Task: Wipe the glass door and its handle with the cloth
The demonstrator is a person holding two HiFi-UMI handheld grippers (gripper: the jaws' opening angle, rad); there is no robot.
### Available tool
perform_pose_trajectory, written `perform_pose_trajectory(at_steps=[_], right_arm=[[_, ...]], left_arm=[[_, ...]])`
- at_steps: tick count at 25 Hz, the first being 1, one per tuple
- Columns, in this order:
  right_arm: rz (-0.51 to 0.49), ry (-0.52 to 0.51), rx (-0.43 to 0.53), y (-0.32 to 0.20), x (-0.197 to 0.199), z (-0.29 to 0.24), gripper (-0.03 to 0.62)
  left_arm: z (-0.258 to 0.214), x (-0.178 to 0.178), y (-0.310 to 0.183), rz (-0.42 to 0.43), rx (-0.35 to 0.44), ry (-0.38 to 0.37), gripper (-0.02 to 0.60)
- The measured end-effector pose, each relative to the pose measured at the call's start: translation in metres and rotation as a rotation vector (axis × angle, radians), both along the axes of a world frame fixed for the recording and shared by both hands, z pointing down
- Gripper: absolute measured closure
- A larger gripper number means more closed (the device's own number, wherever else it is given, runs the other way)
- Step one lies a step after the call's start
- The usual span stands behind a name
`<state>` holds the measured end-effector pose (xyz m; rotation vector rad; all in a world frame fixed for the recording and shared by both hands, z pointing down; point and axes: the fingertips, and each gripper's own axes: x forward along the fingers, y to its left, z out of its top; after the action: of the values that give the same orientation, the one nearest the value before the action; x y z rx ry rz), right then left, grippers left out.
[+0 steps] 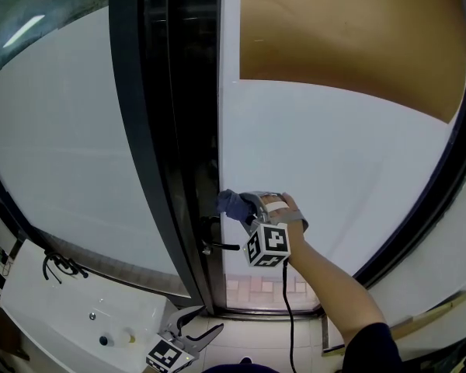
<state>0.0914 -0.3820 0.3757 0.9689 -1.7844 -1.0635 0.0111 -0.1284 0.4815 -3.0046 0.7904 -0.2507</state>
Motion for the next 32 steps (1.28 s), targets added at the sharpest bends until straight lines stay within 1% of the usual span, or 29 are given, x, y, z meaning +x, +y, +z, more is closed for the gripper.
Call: perform_pose_trajectory(at_steps=[2,7,16,19,21,23,26,28,32], right_arm=[[0.033,0.010,0.014,0.003,0.015,-0.002,0.445],[0.116,-0.015,0.012,0.014,0.057,-0.005,0.445],[0.304,-0.061,0.001,0.037,0.152,-0.004,0.448],[0.363,-0.090,-0.004,0.043,0.177,-0.004,0.448],[0.388,-0.125,-0.010,0.047,0.185,-0.003,0.448],[0.377,-0.182,-0.017,0.051,0.180,-0.003,0.448],[0.288,-0.253,-0.014,0.056,0.144,-0.011,0.448],[0.203,-0.250,-0.017,0.052,0.104,-0.013,0.448],[0.064,-0.179,-0.028,0.038,0.015,-0.009,0.448]], left_arm=[[0.000,0.000,0.000,0.005,-0.004,-0.001,0.345],[-0.001,0.001,0.002,0.019,-0.001,0.004,0.345],[0.000,-0.001,0.011,0.039,-0.003,0.003,0.345],[-0.001,-0.004,0.013,0.038,0.003,0.004,0.345],[0.000,-0.008,0.015,0.035,0.006,0.005,0.345],[0.002,-0.013,0.018,0.027,0.002,0.003,0.345],[0.005,-0.023,0.021,0.006,-0.012,0.006,0.345],[0.006,-0.030,0.022,-0.008,-0.016,0.002,0.345],[0.008,-0.040,0.024,-0.032,-0.016,0.003,0.345]])
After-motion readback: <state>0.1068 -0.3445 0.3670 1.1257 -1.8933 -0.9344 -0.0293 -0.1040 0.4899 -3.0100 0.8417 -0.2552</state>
